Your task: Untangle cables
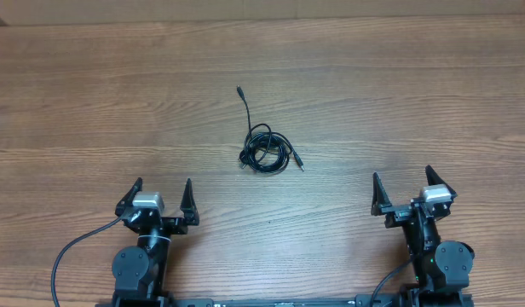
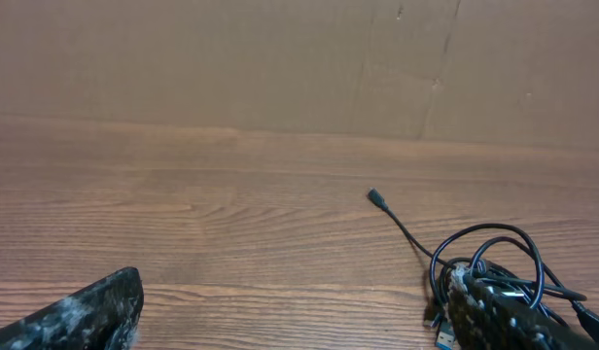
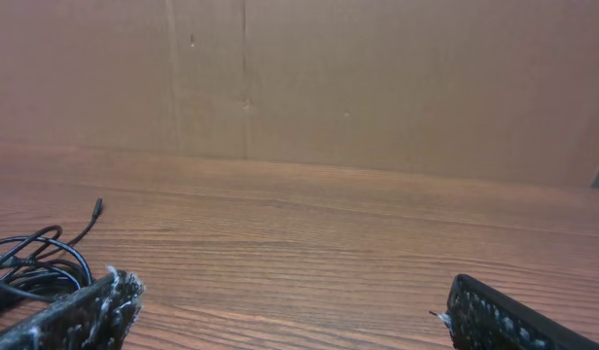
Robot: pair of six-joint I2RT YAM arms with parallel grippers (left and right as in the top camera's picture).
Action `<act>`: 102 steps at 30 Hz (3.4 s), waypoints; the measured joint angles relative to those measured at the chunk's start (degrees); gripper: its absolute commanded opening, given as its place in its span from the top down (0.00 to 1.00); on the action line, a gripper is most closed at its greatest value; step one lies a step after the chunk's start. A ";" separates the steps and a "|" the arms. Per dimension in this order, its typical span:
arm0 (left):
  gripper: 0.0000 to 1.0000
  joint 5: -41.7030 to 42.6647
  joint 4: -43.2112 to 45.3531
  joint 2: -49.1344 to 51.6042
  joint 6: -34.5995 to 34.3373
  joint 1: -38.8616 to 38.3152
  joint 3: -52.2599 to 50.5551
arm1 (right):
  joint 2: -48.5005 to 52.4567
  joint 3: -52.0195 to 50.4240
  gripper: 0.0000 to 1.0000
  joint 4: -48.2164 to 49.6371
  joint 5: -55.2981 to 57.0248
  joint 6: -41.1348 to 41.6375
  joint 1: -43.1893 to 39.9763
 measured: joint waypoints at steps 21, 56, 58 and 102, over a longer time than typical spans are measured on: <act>0.00 0.00 0.00 0.00 0.00 0.00 0.00 | 0.00 0.00 0.00 0.02 -0.02 0.00 0.00; 0.00 0.00 0.00 0.00 0.00 0.00 0.00 | 0.00 0.00 0.00 0.00 -0.04 -0.02 0.00; 0.01 0.00 0.00 0.00 0.00 0.00 0.00 | 0.00 0.00 0.00 0.00 -0.02 0.00 0.00; 0.01 9.29 2.08 0.00 -16.17 0.00 0.00 | 0.00 0.00 0.00 0.00 -0.02 0.00 0.00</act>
